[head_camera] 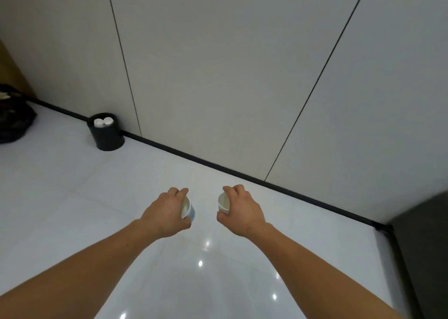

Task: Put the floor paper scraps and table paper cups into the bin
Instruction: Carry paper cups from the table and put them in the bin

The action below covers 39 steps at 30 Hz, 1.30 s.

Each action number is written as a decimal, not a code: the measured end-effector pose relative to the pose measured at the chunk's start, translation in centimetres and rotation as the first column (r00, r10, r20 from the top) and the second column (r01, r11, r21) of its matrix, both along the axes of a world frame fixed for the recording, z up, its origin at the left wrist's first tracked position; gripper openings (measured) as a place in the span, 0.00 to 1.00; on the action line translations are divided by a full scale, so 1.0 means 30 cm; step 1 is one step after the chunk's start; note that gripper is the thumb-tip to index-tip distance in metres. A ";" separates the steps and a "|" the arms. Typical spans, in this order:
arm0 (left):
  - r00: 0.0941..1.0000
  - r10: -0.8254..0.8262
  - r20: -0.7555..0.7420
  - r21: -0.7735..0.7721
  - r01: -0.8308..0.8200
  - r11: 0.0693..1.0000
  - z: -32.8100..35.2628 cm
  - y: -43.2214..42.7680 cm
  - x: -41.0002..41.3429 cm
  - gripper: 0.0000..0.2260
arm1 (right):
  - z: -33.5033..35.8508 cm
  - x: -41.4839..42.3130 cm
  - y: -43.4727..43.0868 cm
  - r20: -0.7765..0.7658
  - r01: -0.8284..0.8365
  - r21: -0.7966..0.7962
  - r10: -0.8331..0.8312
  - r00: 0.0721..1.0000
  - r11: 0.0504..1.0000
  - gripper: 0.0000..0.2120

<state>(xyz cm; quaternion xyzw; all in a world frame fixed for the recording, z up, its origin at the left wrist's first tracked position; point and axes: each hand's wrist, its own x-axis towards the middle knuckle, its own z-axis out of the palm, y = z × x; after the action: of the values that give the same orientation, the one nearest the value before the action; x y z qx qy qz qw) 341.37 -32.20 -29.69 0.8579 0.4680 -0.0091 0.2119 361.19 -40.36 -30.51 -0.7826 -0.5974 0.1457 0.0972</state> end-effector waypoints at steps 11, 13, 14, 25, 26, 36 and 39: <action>0.976 0.216 0.041 0.033 -0.217 0.976 0.064 0.527 -0.487 0.37 | 0.009 -0.455 0.624 -0.010 -0.156 -0.008 0.156 0.988 0.988 0.33; 0.967 0.251 0.045 0.027 -0.253 0.967 0.053 0.612 -0.531 0.36 | -0.003 -0.495 0.736 0.003 -0.201 -0.019 0.201 0.980 0.979 0.33; 0.961 0.271 0.047 0.023 -0.272 0.962 0.047 0.656 -0.553 0.36 | -0.013 -0.516 0.796 0.005 -0.227 -0.024 0.227 0.974 0.974 0.33; 0.850 0.527 -0.007 0.052 -0.526 0.849 0.092 1.261 -0.868 0.35 | -0.024 -0.799 1.582 -0.053 -0.456 0.053 0.459 0.887 0.888 0.33; 0.843 0.538 0.005 0.055 -0.538 0.841 0.095 1.315 -0.883 0.35 | -0.023 -0.817 1.645 -0.052 -0.466 0.061 0.469 0.882 0.883 0.33; 0.854 0.519 0.028 -0.008 -0.519 0.855 -0.015 1.894 -1.077 0.36 | -0.094 -1.023 2.202 -0.034 -0.472 0.038 0.473 0.880 0.881 0.34; 0.879 0.476 0.010 -0.026 -0.476 0.879 -0.042 2.108 -1.165 0.36 | -0.110 -1.093 2.367 -0.055 -0.409 0.026 0.409 0.911 0.912 0.34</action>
<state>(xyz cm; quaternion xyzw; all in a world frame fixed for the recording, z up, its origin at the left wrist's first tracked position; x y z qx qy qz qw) 306.42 31.04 -30.94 0.7144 0.6625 0.0446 0.2210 328.39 30.65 -33.83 -0.6350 -0.7458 0.1816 0.0876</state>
